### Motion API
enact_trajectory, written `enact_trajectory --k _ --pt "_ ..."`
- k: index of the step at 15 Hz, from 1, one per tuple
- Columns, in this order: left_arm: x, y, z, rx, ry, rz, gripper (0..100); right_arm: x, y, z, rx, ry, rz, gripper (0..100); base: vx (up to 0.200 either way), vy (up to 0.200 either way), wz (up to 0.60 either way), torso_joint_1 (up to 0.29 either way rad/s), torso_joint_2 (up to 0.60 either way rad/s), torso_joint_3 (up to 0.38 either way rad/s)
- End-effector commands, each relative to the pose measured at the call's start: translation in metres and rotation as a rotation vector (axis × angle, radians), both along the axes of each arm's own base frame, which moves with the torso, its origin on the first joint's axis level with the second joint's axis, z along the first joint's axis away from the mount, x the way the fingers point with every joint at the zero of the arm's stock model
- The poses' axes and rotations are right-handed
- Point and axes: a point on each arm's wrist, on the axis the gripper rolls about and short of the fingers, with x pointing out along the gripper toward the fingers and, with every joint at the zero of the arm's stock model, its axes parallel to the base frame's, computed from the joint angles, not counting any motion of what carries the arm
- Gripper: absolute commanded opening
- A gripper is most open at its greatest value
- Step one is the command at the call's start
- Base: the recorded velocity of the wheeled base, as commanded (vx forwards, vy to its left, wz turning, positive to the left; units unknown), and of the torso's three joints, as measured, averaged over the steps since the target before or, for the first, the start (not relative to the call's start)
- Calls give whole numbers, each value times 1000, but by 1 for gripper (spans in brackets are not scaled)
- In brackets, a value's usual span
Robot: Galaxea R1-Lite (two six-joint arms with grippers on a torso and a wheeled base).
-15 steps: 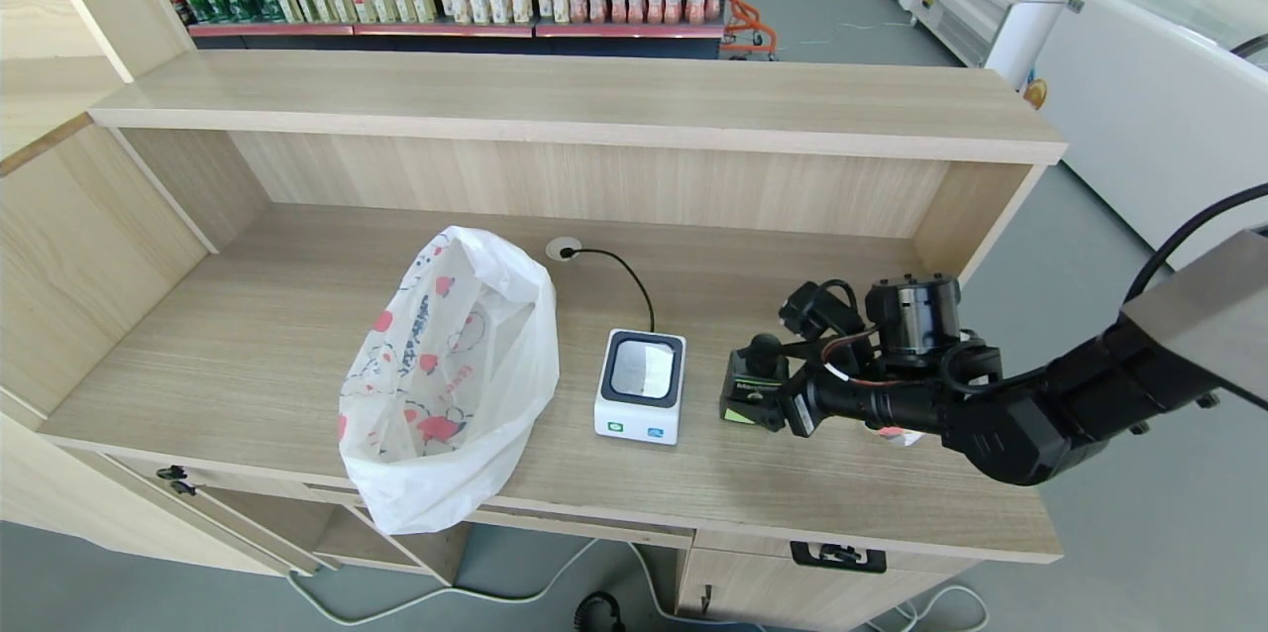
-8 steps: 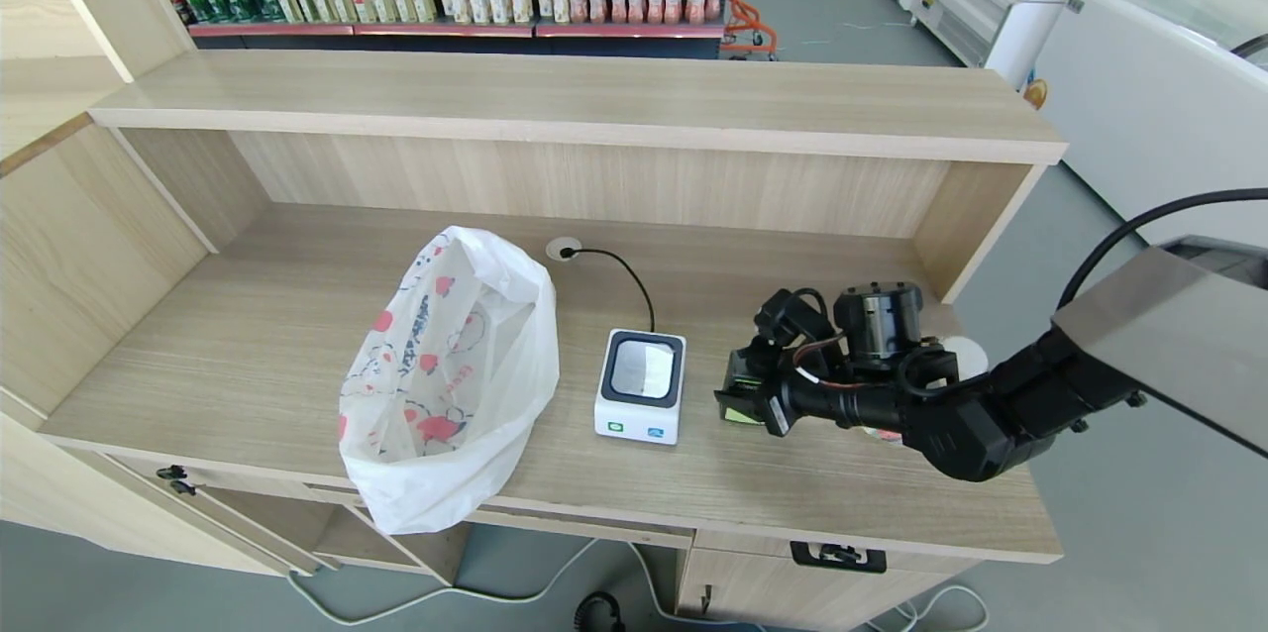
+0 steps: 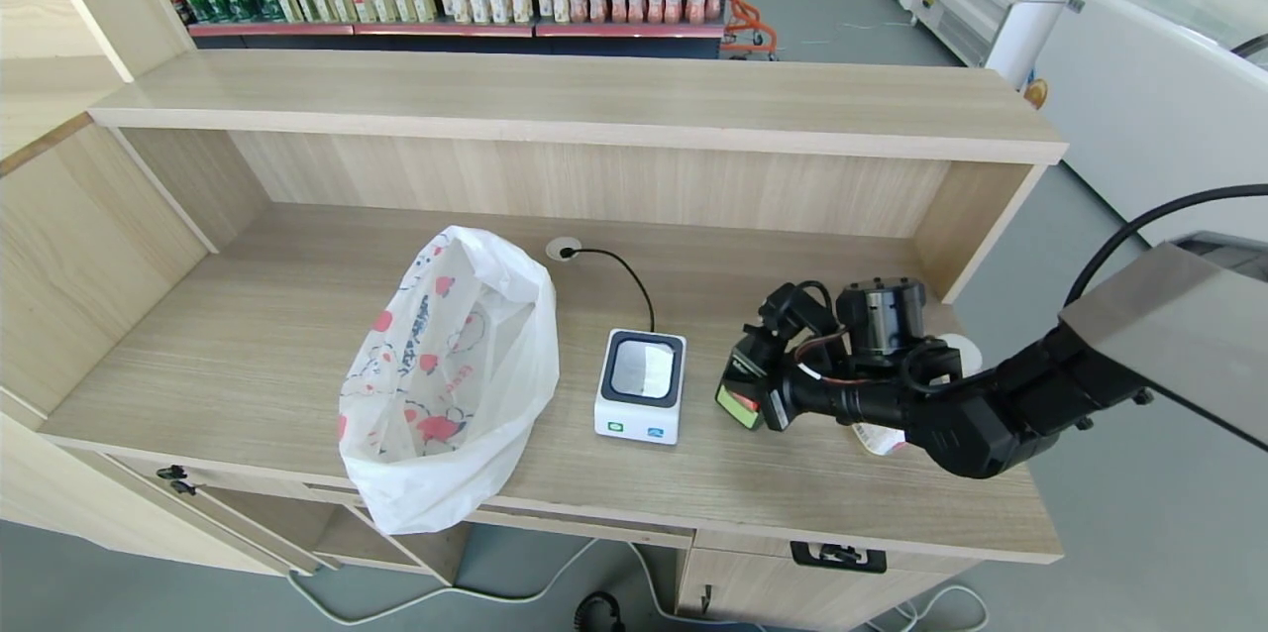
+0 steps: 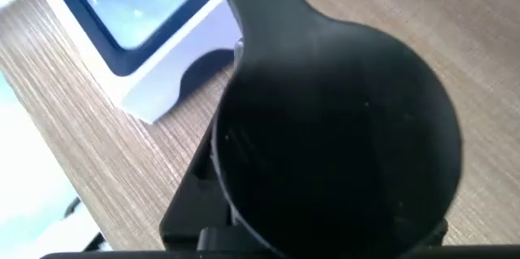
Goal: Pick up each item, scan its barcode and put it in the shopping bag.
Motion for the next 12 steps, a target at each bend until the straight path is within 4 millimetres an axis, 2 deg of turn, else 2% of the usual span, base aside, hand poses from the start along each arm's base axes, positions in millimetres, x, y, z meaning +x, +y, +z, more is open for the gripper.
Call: enact_trajectory --k 1,4,8,10,11,12 --pt "0 0 0 0 -1 0 100 -2 0 44 99 -78 -14 0 0 0 0 0 0 0" --pt "0 0 0 0 -1 0 100 0 -10 92 186 -184 -10 0 0 0 0 0 0 0" --pt "0 0 0 0 -1 0 100 -11 -16 122 234 -247 86 0 0 0 0 0 0 0" --pt "0 0 0 0 -1 0 100 -19 -19 143 252 -303 93 0 0 0 0 0 0 0" --pt "0 0 0 0 -1 0 100 -29 -26 156 253 -338 84 0 0 0 0 0 0 0" --pt "0 0 0 0 -1 0 100 -39 -43 164 235 -373 52 0 0 0 0 0 0 0"
